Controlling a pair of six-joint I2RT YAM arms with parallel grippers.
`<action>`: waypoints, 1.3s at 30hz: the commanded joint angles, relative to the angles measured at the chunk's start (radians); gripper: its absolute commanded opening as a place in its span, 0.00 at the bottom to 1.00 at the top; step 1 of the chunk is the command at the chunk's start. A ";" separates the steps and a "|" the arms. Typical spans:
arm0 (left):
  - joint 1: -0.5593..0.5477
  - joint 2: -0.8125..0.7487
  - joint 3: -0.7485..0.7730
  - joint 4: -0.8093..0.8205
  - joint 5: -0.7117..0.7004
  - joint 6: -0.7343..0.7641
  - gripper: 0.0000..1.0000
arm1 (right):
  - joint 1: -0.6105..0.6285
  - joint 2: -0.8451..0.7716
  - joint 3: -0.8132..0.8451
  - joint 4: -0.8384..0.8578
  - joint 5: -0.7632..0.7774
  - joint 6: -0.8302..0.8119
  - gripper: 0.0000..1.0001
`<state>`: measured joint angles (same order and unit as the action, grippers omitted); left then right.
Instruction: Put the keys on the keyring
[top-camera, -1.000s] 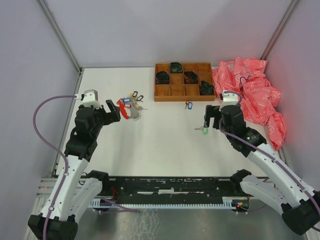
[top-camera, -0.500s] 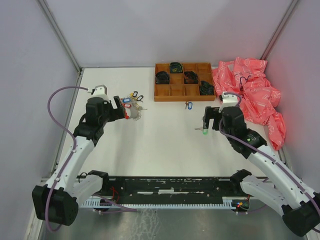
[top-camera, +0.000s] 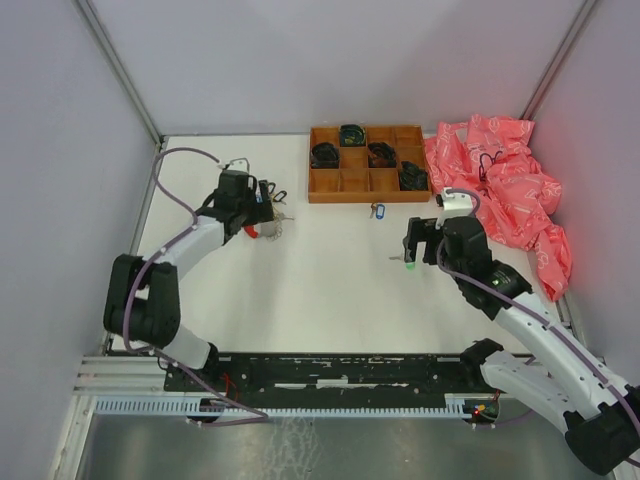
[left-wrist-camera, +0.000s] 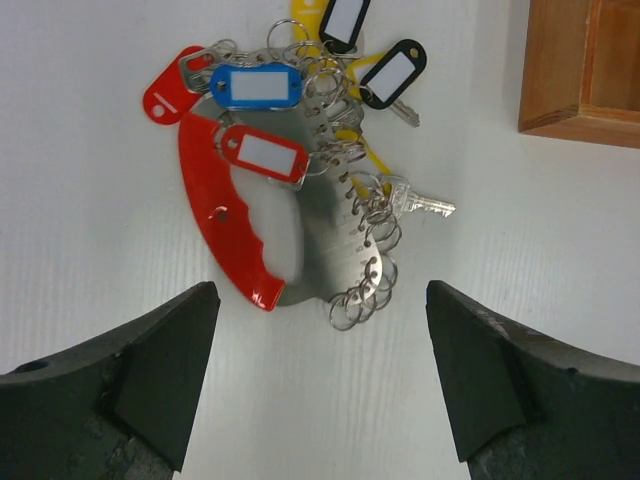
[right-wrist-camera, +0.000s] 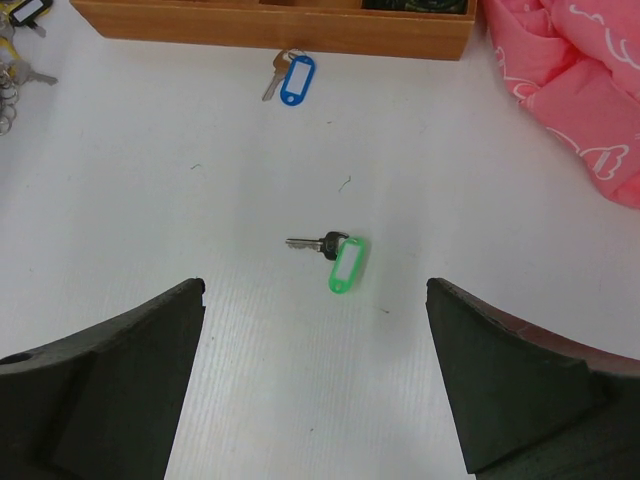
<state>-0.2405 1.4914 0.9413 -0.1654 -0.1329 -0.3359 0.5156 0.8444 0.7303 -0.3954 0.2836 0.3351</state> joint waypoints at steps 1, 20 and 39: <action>-0.042 0.159 0.143 0.069 -0.053 0.022 0.90 | 0.003 -0.007 0.002 0.054 -0.038 0.004 1.00; -0.065 0.482 0.311 -0.031 -0.037 0.035 0.70 | 0.004 0.018 0.000 0.072 -0.085 0.002 1.00; -0.410 0.269 0.021 -0.135 0.056 0.115 0.47 | 0.003 0.029 -0.002 0.093 -0.148 -0.002 1.00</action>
<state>-0.5640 1.8084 1.0523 -0.1734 -0.1455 -0.2573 0.5156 0.8673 0.7227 -0.3515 0.1581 0.3351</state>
